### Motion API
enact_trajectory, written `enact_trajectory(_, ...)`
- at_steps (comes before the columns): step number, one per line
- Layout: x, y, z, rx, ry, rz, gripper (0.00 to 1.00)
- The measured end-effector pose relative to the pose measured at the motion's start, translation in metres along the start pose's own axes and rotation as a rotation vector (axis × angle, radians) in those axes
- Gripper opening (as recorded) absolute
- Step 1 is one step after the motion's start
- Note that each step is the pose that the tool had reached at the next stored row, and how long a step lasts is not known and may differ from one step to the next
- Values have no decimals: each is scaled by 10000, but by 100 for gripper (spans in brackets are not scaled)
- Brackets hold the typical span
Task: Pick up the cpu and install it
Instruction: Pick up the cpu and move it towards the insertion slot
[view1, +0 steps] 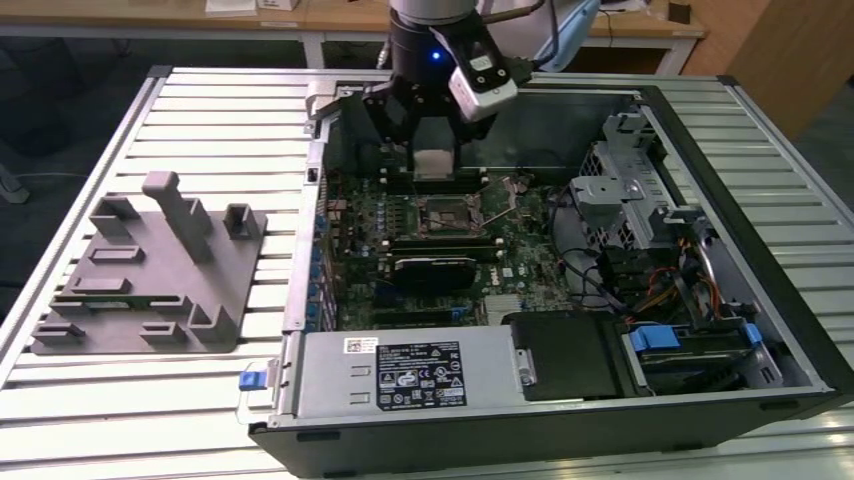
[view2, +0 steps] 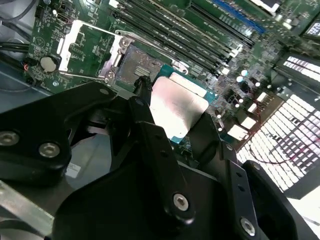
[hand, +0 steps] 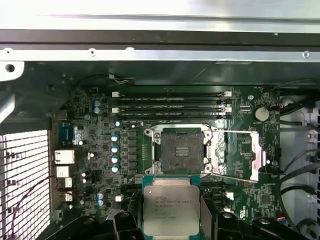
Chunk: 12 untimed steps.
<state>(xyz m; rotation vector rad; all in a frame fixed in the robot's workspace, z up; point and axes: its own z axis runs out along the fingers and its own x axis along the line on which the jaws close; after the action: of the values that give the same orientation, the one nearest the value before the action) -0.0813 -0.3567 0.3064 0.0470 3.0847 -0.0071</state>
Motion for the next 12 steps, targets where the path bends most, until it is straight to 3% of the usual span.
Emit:
enact_trajectory(4, -66, 24, 69, 2, 90, -1, 55)
enact_trajectory(12, -132, 62, 157, -7, 103, -171, 55)
